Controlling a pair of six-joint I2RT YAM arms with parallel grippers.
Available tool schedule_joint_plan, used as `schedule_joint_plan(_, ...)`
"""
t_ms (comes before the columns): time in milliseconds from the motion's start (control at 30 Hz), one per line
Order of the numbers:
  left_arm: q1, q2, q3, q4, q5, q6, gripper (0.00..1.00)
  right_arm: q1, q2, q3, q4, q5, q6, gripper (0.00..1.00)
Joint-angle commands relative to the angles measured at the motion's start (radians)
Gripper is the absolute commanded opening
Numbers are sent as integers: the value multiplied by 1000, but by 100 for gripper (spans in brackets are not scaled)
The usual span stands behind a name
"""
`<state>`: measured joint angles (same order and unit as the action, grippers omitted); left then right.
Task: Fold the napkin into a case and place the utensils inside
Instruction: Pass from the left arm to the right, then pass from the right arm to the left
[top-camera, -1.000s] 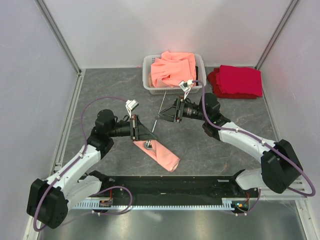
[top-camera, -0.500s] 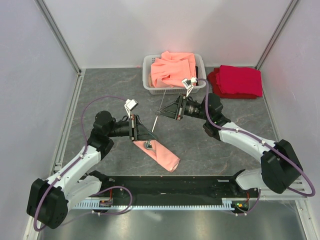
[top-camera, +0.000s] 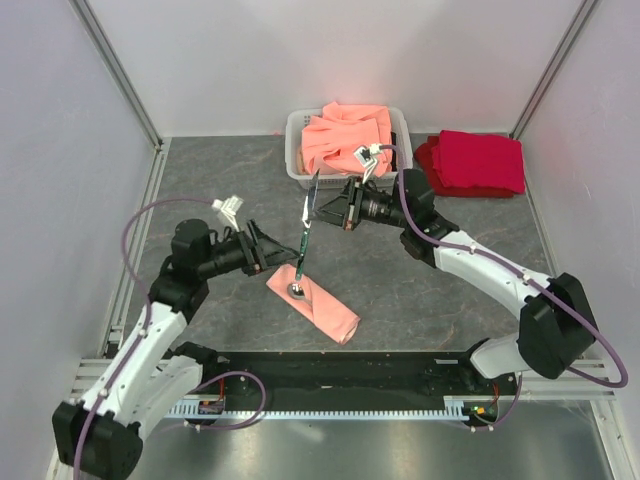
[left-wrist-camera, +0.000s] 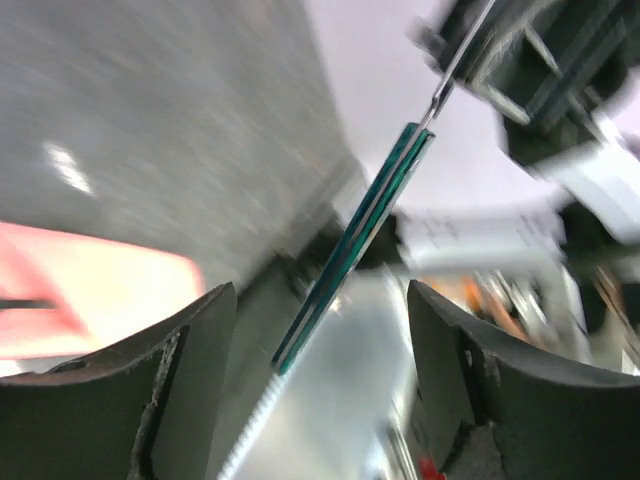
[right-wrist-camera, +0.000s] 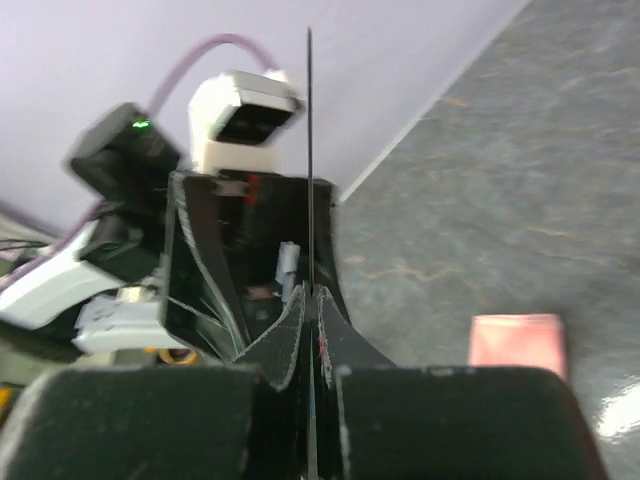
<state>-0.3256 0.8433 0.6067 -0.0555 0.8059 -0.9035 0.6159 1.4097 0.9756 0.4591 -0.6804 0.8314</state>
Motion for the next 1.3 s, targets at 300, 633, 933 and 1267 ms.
schedule_joint_plan(300, 76, -69, 7, -104, -129, 232, 82, 24, 110, 164, -327, 177, -132, 0)
schedule_joint_plan(633, -291, 23, 134, -234, -632, 448, 86, 73, 130, 204, -405, 315, 133, 0)
schedule_joint_plan(933, -348, 73, 192, -276, -744, 477, 66, 110, 72, 209, -445, 338, 187, 0)
schedule_joint_plan(1267, -336, 47, 219, -277, -512, 416, 2, 76, 17, 210, -458, 237, 11, 38)
